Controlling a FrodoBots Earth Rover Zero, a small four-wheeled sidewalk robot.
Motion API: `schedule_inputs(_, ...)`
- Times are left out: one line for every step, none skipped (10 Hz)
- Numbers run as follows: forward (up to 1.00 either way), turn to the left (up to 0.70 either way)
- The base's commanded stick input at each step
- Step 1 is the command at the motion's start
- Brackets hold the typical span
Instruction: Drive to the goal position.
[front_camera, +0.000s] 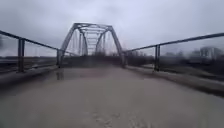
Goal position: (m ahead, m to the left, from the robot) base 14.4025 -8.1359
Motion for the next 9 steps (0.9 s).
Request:
schedule_inputs(1.0, 0.05)
schedule_inputs(1.0, 0.04)
schedule_inputs(1.0, 0.03)
schedule_inputs(1.0, 0.05)
schedule_inputs(1.0, 0.25)
schedule_inputs(1.0, 0.27)
schedule_inputs(1.0, 0.12)
schedule_inputs(1.0, 0.0)
schedule_inputs(1.0, 0.0)
